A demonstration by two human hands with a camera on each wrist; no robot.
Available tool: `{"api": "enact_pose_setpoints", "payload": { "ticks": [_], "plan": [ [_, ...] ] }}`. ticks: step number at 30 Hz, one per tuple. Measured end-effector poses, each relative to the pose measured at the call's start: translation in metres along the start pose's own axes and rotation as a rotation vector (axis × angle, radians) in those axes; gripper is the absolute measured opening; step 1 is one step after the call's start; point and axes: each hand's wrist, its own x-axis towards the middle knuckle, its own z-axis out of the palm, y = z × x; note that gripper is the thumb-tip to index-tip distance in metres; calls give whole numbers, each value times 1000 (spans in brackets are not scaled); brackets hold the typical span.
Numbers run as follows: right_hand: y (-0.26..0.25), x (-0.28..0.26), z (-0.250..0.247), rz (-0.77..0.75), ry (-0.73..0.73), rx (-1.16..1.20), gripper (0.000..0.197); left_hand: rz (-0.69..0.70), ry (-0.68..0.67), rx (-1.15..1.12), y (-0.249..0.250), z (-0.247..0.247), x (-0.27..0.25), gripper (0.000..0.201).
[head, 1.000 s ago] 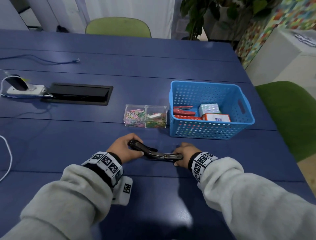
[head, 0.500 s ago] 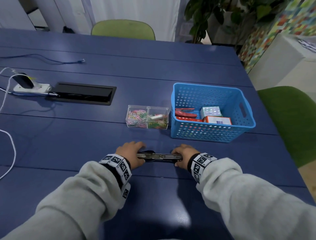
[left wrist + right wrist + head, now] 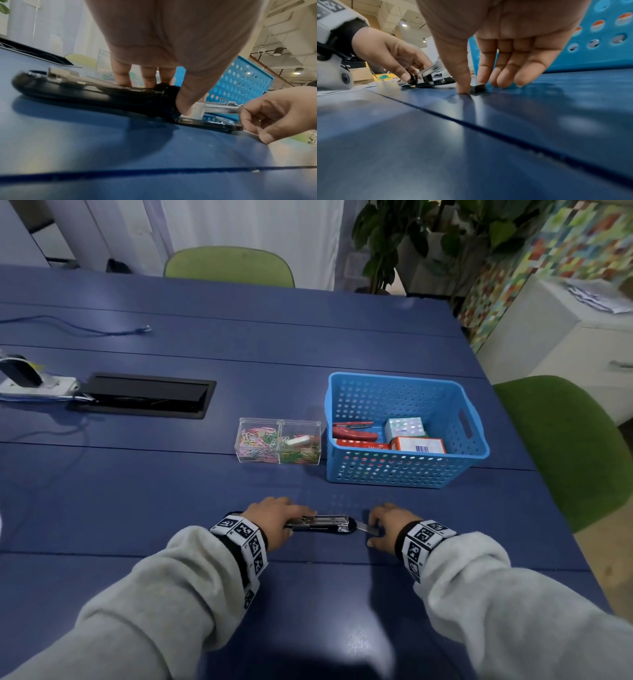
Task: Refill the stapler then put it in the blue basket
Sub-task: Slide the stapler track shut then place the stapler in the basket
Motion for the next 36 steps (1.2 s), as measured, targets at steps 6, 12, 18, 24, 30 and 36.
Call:
{"api": "enact_pose_setpoints", "payload": {
  "ticks": [6, 12, 18, 24, 30, 36],
  "plan": [
    [1, 4, -1, 19, 43, -20, 40, -13, 39, -77, -7, 0, -6, 55],
    [6, -3, -15, 64, 90, 77, 29, -18, 41, -17, -10, -2, -8, 54],
    [-20, -3, -19, -172, 152, 177, 20, -17, 32, -1, -5, -3, -5, 55],
    [-48, 3, -20, -324, 110, -1, 17, -9, 43, 7, 0, -3, -4, 55],
    [-53, 6, -17, -307, 87, -49, 20, -1, 51, 3, -1, -2, -4, 53],
    [-52, 10, -16, -278, 95, 0, 19, -2, 59, 0, -1, -1, -2, 52]
  ]
}}
